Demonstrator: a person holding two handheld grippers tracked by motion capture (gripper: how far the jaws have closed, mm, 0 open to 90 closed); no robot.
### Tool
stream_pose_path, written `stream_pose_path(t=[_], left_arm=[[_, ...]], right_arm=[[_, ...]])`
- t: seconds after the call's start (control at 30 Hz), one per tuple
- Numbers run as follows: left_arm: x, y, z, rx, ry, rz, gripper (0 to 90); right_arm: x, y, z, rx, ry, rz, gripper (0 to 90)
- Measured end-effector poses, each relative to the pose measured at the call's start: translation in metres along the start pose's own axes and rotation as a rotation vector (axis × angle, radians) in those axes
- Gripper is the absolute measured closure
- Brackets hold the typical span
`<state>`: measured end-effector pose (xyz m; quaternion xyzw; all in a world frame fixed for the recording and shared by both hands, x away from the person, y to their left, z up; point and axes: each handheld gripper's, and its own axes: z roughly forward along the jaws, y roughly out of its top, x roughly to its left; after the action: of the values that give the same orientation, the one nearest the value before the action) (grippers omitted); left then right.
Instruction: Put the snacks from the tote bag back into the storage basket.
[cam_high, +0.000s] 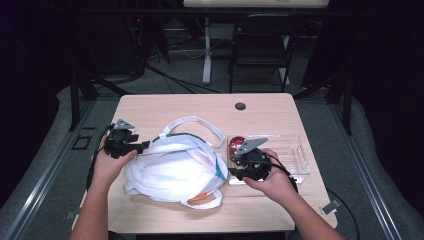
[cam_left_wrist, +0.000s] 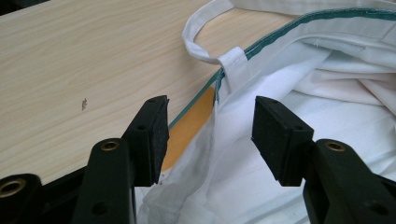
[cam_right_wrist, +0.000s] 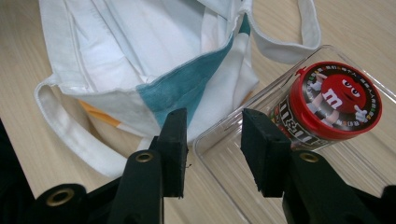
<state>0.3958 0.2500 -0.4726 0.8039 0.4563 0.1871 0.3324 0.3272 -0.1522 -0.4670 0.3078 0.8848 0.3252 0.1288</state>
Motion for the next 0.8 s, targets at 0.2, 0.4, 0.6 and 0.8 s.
stream_pose_path(t=[0.2,0.4,0.6,0.8], left_arm=[[0.000,0.000,-0.001,0.005,-0.005,0.001,46.3],[0.000,0.000,-0.001,0.006,-0.005,0.003,46.3],[0.000,0.000,0.000,0.002,0.000,0.002,46.3],[-0.001,0.000,0.000,0.000,-0.001,0.001,46.3]], right_arm=[[0.007,-0.014,-0.003,-0.044,-0.002,-0.009,69.3],[0.012,-0.030,0.000,-0.038,0.013,0.004,73.6],[0.015,-0.043,0.000,-0.068,0.014,0.045,77.8],[0.015,-0.053,0.000,-0.065,0.026,0.063,79.1]])
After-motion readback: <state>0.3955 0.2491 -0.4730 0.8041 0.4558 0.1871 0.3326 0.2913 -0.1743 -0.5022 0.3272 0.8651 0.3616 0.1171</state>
